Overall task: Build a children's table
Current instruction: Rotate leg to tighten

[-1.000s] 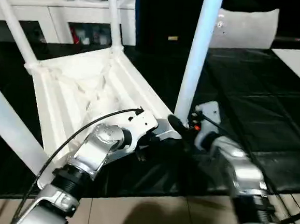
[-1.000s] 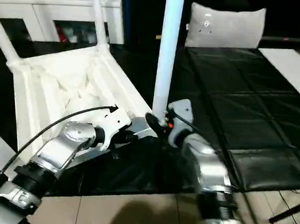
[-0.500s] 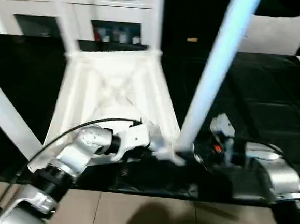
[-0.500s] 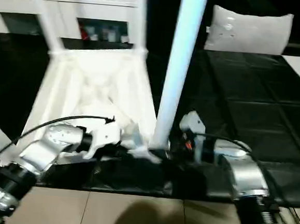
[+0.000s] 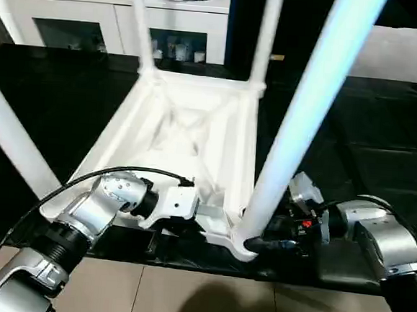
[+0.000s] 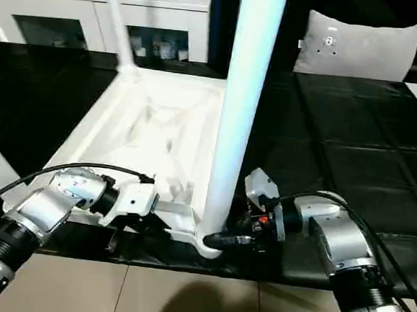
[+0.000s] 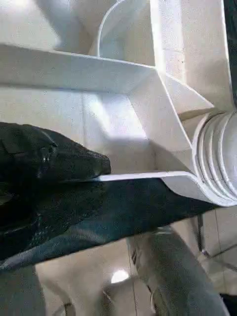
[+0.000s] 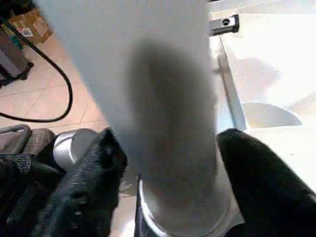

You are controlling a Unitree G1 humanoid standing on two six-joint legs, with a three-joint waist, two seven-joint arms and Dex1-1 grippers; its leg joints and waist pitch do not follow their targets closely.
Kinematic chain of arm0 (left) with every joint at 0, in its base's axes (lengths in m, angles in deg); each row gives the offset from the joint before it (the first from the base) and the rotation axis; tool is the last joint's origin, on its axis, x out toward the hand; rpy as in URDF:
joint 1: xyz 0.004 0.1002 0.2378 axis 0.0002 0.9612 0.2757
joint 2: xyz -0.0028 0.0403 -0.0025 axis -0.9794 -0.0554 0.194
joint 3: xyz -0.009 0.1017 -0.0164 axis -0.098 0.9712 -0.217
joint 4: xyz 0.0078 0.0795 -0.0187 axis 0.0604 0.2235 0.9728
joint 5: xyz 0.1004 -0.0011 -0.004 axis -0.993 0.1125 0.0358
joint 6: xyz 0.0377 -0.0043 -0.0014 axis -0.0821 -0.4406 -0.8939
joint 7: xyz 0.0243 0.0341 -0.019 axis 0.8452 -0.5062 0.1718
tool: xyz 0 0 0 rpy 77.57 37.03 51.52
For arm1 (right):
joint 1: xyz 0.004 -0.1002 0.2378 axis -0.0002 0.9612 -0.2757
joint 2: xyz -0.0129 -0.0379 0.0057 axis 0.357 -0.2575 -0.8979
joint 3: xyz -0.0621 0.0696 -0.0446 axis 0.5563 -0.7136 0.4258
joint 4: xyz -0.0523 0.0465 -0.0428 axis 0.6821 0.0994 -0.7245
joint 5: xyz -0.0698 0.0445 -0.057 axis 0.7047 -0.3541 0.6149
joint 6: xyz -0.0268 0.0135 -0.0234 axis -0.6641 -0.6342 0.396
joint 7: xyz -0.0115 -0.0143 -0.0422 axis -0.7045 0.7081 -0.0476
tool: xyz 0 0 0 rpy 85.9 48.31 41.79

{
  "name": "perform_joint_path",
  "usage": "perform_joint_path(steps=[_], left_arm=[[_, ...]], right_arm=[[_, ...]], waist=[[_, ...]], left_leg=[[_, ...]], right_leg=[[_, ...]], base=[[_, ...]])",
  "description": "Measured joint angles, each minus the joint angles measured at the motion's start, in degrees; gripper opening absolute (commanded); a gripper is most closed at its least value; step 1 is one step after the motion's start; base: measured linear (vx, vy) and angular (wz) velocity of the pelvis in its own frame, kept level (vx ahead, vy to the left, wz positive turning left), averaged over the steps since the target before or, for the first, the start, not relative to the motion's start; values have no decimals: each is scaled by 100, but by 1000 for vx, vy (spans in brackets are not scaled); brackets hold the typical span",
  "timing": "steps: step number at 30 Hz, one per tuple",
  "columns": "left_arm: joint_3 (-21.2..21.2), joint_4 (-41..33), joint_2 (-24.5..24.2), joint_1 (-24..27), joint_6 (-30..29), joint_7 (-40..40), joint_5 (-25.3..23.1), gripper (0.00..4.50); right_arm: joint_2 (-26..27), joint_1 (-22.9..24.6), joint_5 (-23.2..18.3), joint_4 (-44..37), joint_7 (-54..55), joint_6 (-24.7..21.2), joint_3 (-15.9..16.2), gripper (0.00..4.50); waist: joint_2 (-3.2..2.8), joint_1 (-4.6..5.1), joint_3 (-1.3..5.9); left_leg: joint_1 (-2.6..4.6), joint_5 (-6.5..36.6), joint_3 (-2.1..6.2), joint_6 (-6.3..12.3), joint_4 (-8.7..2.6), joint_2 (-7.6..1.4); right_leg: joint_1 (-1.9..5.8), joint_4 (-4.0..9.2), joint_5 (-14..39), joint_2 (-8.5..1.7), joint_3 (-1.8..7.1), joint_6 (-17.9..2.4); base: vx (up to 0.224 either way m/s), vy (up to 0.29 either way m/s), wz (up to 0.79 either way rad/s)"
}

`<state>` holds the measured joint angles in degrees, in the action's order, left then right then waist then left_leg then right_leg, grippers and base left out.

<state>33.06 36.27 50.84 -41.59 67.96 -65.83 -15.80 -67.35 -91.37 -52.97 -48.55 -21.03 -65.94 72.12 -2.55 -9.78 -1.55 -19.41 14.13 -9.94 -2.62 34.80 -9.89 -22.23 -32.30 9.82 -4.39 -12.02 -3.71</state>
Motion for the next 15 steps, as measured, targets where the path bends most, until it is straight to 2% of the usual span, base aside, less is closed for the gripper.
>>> perform_joint_path(steps=[8, 15], left_arm=[[7, 104, 5, -36, 127, -121, 20, 0], [-22, 104, 7, -21, -33, -179, 116, 0]], right_arm=[[0, -31, -11, 56, -121, -23, 51, 223], [23, 22, -32, -76, -62, -206, 43, 208]], waist=[[-1, -8, 0], [-3, 1, 2]], left_leg=[[2, 0, 0, 0, 0, 0], [6, -1, -1, -1, 2, 0]], right_leg=[[1, -1, 0, 0, 0, 0], [3, -5, 0, 0, 0, 0]], base=[[0, 0, 0], [0, 0, 0]])
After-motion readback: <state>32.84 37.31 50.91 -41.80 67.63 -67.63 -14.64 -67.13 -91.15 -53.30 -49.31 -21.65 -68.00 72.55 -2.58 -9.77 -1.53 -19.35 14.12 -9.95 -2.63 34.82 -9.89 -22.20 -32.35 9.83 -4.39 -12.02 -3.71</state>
